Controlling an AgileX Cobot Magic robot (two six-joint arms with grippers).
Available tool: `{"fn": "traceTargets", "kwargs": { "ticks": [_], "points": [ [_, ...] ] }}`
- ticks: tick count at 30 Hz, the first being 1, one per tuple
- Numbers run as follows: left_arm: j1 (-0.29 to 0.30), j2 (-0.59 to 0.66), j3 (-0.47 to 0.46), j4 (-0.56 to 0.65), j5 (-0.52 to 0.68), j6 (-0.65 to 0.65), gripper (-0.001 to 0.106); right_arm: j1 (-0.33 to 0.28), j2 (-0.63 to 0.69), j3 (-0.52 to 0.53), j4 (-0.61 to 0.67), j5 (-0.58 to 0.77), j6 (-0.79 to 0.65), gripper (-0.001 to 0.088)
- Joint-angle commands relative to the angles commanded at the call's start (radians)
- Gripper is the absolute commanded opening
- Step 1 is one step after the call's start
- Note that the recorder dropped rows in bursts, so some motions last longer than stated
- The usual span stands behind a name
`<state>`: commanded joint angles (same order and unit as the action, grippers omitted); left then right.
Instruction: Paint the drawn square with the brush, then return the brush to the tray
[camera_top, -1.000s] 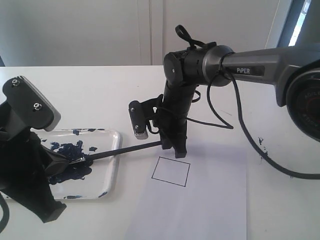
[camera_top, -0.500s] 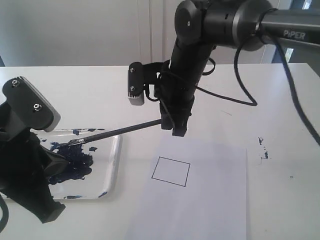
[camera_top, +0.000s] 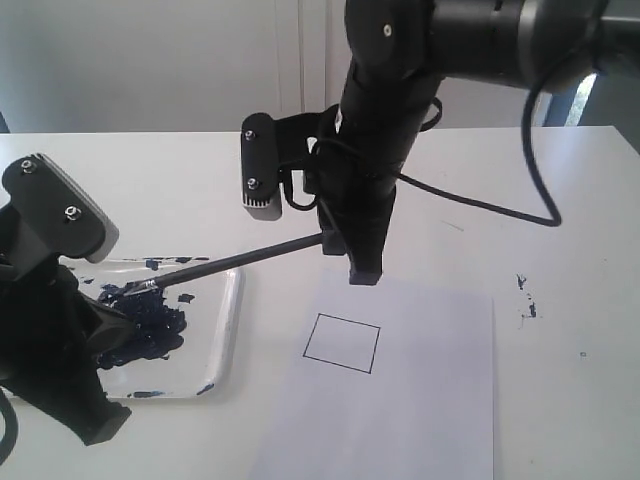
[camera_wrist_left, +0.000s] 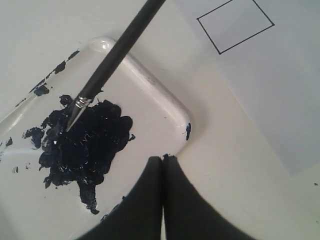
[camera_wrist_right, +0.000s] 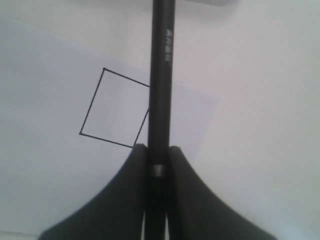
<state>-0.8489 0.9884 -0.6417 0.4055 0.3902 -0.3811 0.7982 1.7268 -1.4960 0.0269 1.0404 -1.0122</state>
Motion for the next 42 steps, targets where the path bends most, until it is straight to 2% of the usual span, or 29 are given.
{"fn": "traceTargets", "kwargs": {
  "ticks": [11,18,24,27,39,42],
  "points": [
    [0.0,0.0,0.0,0.003,-0.008,-0.025,0.0,0.0,-0.084,0.077,-0.027,0.089,0.157,0.0],
    [0.002,0.002,-0.005,0.138,-0.045,-0.143,0.0,0.0,-0.148,0.134,-0.083,0.142,0.232,0.0],
    [0.071,0.064,-0.065,0.149,-0.057,-0.164,0.0,0.0,-0.248,0.206,-0.111,0.167,0.256,0.0],
    [0.089,0.103,-0.104,0.149,-0.059,-0.133,0.0,-0.002,-0.304,0.241,-0.111,0.171,0.257,0.0],
    [0.089,0.252,-0.127,0.145,-0.146,-0.108,0.0,-0.002,-0.516,0.381,-0.186,0.181,0.35,0.0],
    [0.089,0.264,-0.127,0.109,-0.175,-0.108,0.0,-0.026,-0.571,0.422,-0.192,0.181,0.374,0.0]
  ]
}}
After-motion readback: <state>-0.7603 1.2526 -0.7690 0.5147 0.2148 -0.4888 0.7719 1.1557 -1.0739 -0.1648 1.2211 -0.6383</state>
